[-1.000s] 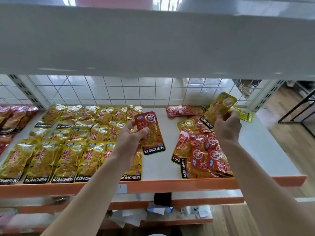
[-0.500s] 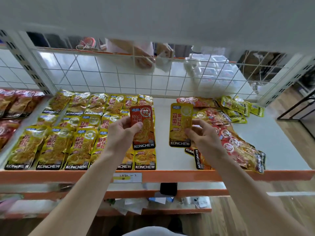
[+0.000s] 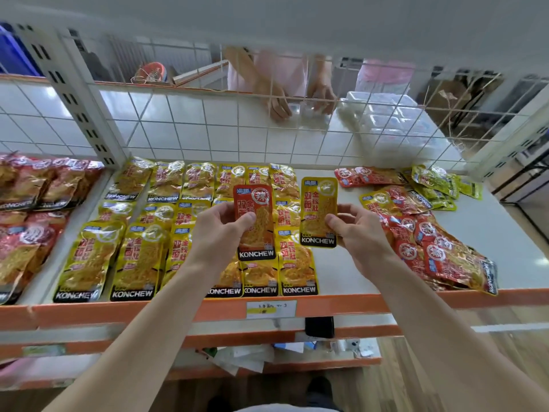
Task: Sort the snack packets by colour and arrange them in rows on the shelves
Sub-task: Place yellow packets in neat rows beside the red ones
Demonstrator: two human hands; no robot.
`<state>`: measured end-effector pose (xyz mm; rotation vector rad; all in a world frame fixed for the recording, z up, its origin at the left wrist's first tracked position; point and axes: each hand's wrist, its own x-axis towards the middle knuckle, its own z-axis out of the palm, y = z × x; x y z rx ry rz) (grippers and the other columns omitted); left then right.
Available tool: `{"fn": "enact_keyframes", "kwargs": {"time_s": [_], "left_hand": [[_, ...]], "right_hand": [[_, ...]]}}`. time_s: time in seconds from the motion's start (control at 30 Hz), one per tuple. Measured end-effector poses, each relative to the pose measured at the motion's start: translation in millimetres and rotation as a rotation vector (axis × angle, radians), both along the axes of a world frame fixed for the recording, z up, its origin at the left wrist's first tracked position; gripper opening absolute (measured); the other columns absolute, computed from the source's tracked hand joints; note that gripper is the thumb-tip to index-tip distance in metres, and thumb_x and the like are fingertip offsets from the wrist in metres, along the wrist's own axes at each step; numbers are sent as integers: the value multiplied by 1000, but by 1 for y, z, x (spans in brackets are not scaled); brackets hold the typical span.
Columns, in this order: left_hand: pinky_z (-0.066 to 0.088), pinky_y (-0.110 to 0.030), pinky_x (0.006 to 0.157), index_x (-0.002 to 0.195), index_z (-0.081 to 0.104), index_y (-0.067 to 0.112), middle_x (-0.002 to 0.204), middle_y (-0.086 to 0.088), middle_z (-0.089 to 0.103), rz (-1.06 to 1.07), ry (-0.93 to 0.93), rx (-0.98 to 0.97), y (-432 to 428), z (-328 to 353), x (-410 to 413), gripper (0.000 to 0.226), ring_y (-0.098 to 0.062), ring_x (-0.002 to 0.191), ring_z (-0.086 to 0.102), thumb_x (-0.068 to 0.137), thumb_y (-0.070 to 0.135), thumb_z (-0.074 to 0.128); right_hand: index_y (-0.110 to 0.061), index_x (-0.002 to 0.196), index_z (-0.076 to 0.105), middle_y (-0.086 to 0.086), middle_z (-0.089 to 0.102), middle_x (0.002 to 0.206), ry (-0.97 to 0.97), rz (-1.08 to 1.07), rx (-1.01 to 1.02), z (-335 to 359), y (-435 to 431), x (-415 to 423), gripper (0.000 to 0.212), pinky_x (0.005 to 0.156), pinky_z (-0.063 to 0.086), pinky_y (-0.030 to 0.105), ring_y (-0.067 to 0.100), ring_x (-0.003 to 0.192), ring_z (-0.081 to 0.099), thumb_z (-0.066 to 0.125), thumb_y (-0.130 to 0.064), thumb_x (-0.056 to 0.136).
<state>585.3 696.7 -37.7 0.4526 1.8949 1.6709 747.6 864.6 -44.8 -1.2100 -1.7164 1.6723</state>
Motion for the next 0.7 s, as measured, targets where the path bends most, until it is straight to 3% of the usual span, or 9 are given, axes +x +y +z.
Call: {"fn": "enact_keyframes", "kwargs": {"time_s": [0.1,0.3,0.5,0.7], "left_hand": [[58,-32,80,99,72,21,95,2,76,-18,1,-19,-1,-3,-5,11,-15,89,73,88,19,74],[54,-22,71,105,72,16,95,2,75,-11,49,-30,10,-3,-9,16,-13,89,72,90,21,73],[55,-27,73,97,71,21,94,0,74,20,63,-51,25,0,-14,6,-17,90,72,91,19,71],[60,-35,82,100,72,17,95,-3,74,50,93,-70,31,0,-15,10,-20,92,71,90,19,72]], "right_hand": [[-17,99,64,12,73,101,-17,-10,1,1,3,-6,12,95,53,53,29,96,71,65,-7,93],[-19,94,65,11,73,101,-52,5,45,0,24,-21,12,93,55,50,28,94,71,68,-8,90],[-23,86,63,8,72,94,-125,7,85,-8,50,-40,14,90,56,50,27,90,72,70,-11,89],[-20,79,63,1,69,81,-225,11,142,-16,76,-57,14,90,56,46,25,85,69,72,-14,87]]}}
